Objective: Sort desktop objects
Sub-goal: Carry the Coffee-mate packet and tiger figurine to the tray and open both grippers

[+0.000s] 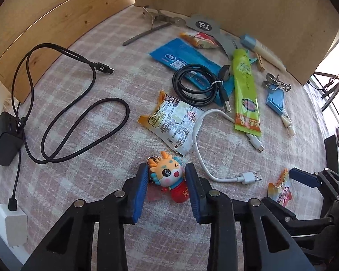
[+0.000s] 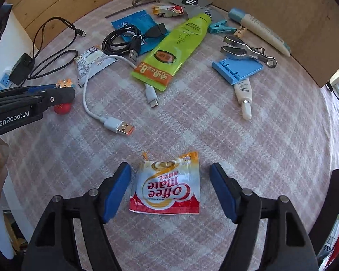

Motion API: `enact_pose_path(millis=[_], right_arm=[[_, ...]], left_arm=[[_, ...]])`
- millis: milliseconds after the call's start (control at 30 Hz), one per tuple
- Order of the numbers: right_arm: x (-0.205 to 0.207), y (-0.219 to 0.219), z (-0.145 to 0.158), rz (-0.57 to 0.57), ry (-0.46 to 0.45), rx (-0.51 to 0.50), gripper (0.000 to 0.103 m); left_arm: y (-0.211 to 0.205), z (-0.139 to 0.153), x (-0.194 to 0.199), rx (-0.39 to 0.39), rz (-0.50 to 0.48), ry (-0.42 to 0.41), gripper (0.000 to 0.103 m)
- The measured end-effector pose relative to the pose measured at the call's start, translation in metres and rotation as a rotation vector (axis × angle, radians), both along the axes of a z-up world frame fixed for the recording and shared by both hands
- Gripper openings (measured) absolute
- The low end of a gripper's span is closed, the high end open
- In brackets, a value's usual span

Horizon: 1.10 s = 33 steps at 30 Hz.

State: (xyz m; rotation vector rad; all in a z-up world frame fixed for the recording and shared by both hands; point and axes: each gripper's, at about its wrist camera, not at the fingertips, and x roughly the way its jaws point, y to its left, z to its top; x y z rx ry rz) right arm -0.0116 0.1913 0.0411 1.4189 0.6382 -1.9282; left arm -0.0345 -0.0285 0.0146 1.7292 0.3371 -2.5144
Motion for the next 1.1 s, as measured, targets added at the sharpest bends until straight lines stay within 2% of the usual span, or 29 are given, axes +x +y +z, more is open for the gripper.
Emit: enact_pose_path(millis=[33, 67, 367, 567, 600, 767, 867, 1100], right_arm=[[-0.001, 0.002, 0.002, 0.007, 0.005, -0.002, 0.05], [-0.005, 0.005, 0.004, 0.006, -0.011, -0.005, 0.045], [-0.026, 0.035, 0.012, -0.116, -0.138, -0.134, 0.039], [-0.031, 0.055, 0.039, -0.151, -0.107, -0.198, 0.038], [-0.019, 0.058, 0.046, -0.152, -0.086, -0.198, 0.038], [-0.034, 0.112, 0.087, -0.201, -0.043, -0.221, 0.038], [-0.04, 0.125, 0.084, -0.255, -0.02, -0.233, 0.038], [-0.042, 0.226, 0.118, -0.439, 0.04, -0.268, 0.038]], left_arm=[[-0.002, 0.0, 0.001, 0.006, 0.001, 0.004, 0.027], [-0.008, 0.001, 0.006, 0.019, 0.005, 0.008, 0.027], [-0.031, 0.006, 0.031, 0.084, 0.054, 0.015, 0.025], [-0.019, 0.031, 0.039, 0.102, 0.013, 0.062, 0.025], [-0.013, 0.035, 0.038, 0.106, -0.003, 0.069, 0.025], [0.037, 0.05, 0.017, 0.109, -0.121, 0.098, 0.025], [0.063, 0.063, 0.019, 0.131, -0.197, 0.105, 0.025], [0.15, 0.081, 0.016, 0.154, -0.409, 0.096, 0.025]])
